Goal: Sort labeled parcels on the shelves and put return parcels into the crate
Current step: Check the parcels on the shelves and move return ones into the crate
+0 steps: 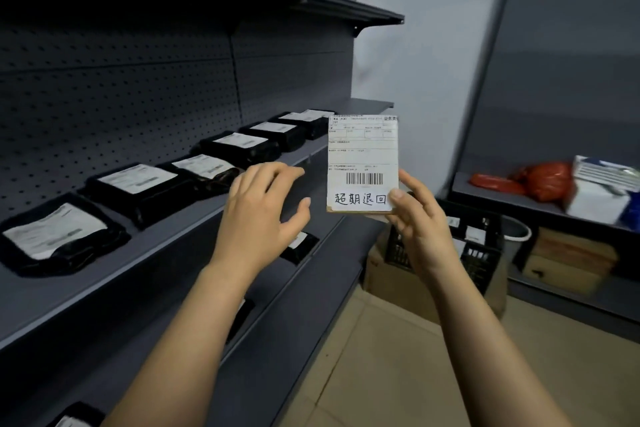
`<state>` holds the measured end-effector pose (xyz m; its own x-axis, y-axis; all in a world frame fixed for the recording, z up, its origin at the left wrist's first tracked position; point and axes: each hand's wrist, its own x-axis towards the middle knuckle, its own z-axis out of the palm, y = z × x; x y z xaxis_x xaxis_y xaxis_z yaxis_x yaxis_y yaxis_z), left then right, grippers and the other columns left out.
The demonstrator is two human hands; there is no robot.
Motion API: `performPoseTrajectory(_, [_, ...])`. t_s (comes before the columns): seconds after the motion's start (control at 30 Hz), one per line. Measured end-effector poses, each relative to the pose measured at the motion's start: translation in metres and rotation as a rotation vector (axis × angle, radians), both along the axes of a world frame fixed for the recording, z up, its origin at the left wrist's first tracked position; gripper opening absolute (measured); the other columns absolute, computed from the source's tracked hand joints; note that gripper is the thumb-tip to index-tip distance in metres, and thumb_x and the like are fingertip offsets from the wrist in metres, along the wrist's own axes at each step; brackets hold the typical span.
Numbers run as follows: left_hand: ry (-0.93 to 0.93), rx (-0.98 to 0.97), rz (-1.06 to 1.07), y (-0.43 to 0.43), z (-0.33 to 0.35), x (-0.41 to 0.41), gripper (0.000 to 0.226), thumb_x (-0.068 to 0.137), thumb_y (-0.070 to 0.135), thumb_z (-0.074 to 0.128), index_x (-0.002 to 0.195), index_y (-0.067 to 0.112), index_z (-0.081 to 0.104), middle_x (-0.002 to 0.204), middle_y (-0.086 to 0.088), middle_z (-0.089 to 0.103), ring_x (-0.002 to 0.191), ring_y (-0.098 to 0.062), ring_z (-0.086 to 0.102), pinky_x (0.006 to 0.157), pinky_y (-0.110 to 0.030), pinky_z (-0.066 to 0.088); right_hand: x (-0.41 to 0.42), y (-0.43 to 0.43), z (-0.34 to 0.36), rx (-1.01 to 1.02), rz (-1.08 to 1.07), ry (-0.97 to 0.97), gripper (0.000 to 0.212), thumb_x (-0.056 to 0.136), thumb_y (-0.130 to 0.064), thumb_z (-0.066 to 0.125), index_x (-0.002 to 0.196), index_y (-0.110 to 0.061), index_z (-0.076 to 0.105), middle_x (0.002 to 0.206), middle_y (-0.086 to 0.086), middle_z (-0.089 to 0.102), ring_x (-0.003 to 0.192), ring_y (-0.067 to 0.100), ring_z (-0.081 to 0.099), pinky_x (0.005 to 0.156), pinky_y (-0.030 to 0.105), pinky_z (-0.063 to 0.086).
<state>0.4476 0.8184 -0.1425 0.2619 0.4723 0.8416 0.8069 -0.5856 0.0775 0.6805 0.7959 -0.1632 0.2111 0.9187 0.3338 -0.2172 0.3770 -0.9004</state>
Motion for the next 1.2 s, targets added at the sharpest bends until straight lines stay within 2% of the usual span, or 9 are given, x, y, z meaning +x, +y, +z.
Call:
performPoseTrajectory(0.17, [0.045,-0.058,-0.116,0.023,-0.010,0.064,0.038,0.087,0.034,0.056,0.118,0.013,0.062,0.114,-0.001,0.058,0.109,-0.021,0.051,0.098,-0.034,0.035,0.058,-0.004,-0.013,-0.029,-0.106,0.041,0.051,0.075,-0.029,0.069,0.124,-0.020,0.059,0.114,0.002,0.072,0.112,0.021,0.065,0.095,0.034,0.049])
performPoseTrajectory(0.27, [0.055,-0.080,-0.184,0.038,-0.016,0.108,0.038,0.086,0.034,0.056,0.117,0.013,0.061,0.115,0.000,0.058,0.109,-0.021,0.051,0.097,-0.036,0.036,0.096,-0.005,-0.023,-0.055,-0.183,0.040,0.049,0.078,-0.028,0.068,0.126,-0.021,0.060,0.118,0.004,0.070,0.113,0.021,0.064,0.098,0.035,0.049])
performPoseTrajectory(0.37, [0.073,-0.097,-0.248,0.057,-0.021,0.155,0.039,0.085,0.035,0.055,0.116,0.014,0.061,0.115,-0.001,0.058,0.110,-0.022,0.052,0.096,-0.039,0.039,0.137,-0.004,-0.030,-0.079,-0.255,0.039,0.035,0.090,-0.018,0.065,0.124,-0.024,0.061,0.116,0.002,0.071,0.114,0.020,0.064,0.100,0.037,0.047])
performPoseTrajectory(0.53, [0.080,-0.119,-0.354,0.082,-0.030,0.231,0.039,0.084,0.037,0.052,0.116,0.015,0.061,0.114,-0.002,0.059,0.109,-0.023,0.052,0.094,-0.044,0.043,0.199,-0.003,-0.038,-0.091,-0.372,0.059,0.034,0.091,-0.016,0.063,0.125,-0.022,0.061,0.109,0.000,0.072,0.099,0.011,0.068,0.074,0.019,0.050])
performPoseTrajectory(0.6, [0.088,-0.136,-0.396,0.089,-0.034,0.257,0.039,0.084,0.036,0.052,0.115,0.015,0.061,0.113,-0.002,0.059,0.108,-0.022,0.052,0.094,-0.043,0.043,0.218,-0.004,-0.040,-0.102,-0.412,0.088,0.032,0.093,-0.011,0.060,0.124,-0.020,0.061,0.107,0.002,0.072,0.093,0.009,0.070,0.069,0.017,0.052])
performPoseTrajectory(0.8, [0.117,-0.166,-0.492,0.122,-0.047,0.313,0.039,0.085,0.038,0.050,0.117,0.017,0.060,0.112,0.000,0.057,0.107,-0.018,0.049,0.096,-0.036,0.037,0.258,0.008,-0.053,-0.148,-0.529,0.089,0.032,0.089,-0.018,0.064,0.120,-0.026,0.062,0.112,0.001,0.072,0.106,0.014,0.066,0.083,0.024,0.048])
performPoseTrajectory(0.9, [0.121,-0.190,-0.542,0.149,-0.055,0.332,0.041,0.085,0.039,0.048,0.117,0.017,0.061,0.111,0.000,0.058,0.106,-0.019,0.050,0.096,-0.036,0.037,0.273,0.024,-0.061,-0.159,-0.578,0.111,0.033,0.089,-0.017,0.064,0.121,-0.024,0.062,0.112,0.004,0.072,0.103,0.014,0.067,0.075,0.018,0.050])
performPoseTrajectory(1.03, [0.141,-0.207,-0.617,0.195,-0.064,0.355,0.037,0.085,0.033,0.057,0.117,0.016,0.061,0.112,-0.001,0.059,0.107,-0.018,0.048,0.094,-0.040,0.041,0.284,0.058,-0.067,-0.171,-0.655,0.117,0.042,0.083,-0.025,0.067,0.124,-0.024,0.061,0.113,0.002,0.072,0.104,0.014,0.066,0.080,0.021,0.048])
performPoseTrajectory(1.2, [0.215,-0.248,-0.695,0.264,-0.071,0.378,0.038,0.085,0.027,0.066,0.121,0.018,0.059,0.115,0.001,0.057,0.108,-0.020,0.051,0.096,-0.040,0.040,0.291,0.111,-0.075,-0.184,-0.745,0.147,0.040,0.084,-0.024,0.066,0.124,-0.023,0.060,0.106,-0.002,0.074,0.097,0.010,0.069,0.074,0.019,0.050])
